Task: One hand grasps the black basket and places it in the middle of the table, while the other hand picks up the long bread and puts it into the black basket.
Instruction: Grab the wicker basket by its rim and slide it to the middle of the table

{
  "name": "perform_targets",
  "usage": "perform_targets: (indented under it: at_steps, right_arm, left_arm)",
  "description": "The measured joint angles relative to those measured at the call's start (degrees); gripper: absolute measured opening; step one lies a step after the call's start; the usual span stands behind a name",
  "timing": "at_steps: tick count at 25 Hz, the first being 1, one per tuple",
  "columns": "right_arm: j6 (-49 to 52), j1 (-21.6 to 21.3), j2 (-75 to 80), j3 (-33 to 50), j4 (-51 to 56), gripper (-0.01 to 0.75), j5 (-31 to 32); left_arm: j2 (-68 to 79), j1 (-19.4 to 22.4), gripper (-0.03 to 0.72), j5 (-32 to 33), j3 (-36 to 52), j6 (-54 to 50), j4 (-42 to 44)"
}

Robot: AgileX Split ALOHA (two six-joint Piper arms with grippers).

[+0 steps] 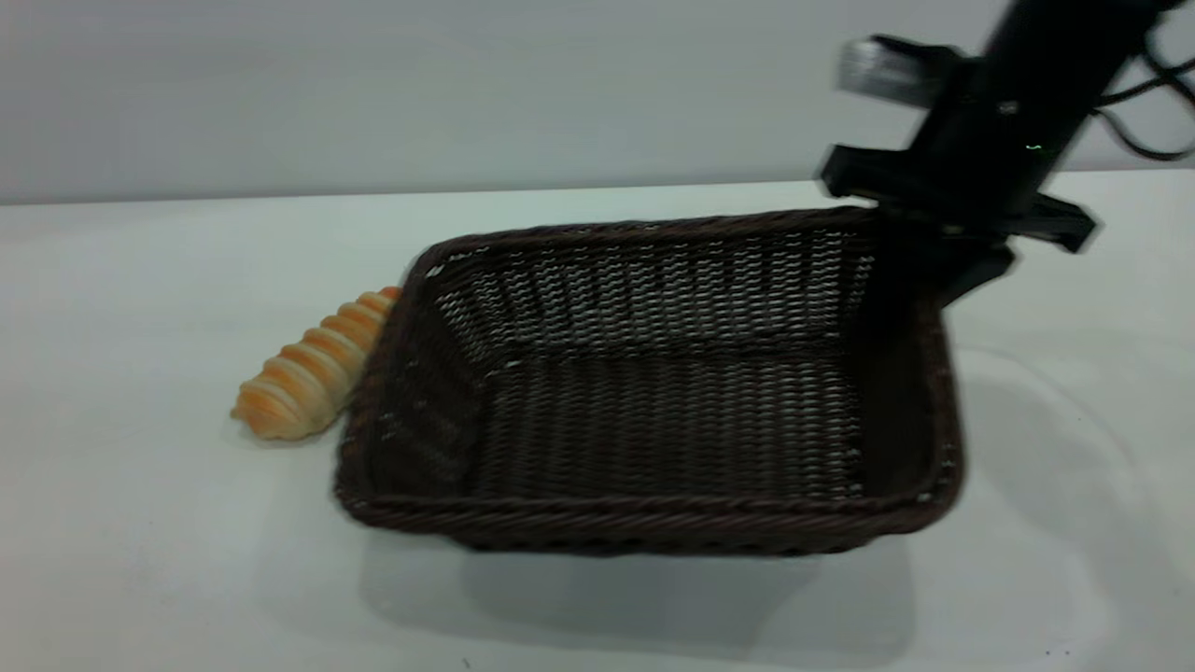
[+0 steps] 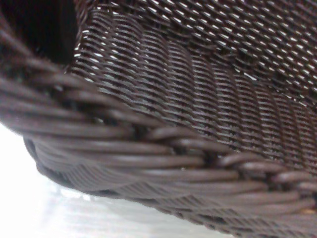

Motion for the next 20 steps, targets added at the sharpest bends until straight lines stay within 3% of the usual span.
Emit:
perform_targets:
  at_steps: [5, 12, 16, 20]
  right_arm:
    - [0.27, 3.18, 4.79, -5.66, 0.72, 0.118, 1.89]
    - [3.22, 3.32, 5.78, -6.24, -1.33, 0.133, 2.01]
    - [4.53, 3.21, 5.78, -6.24, -3.23, 0.249, 1.96]
    - [4.64, 3.21, 5.4, -6.24, -3.37, 0.422, 1.96]
  left_arm:
    - [0.0, 0.0, 0.41, 0.37, 0.0, 0.0, 0.0]
    - [0.0, 0.0, 0.41, 0.8, 0.0, 0.17, 0.05]
    - [0.0, 0.0, 0.41, 0.86, 0.0, 0.17, 0.05]
    - [0.0, 0.0, 0.41, 0.91, 0.0, 0.17, 0.05]
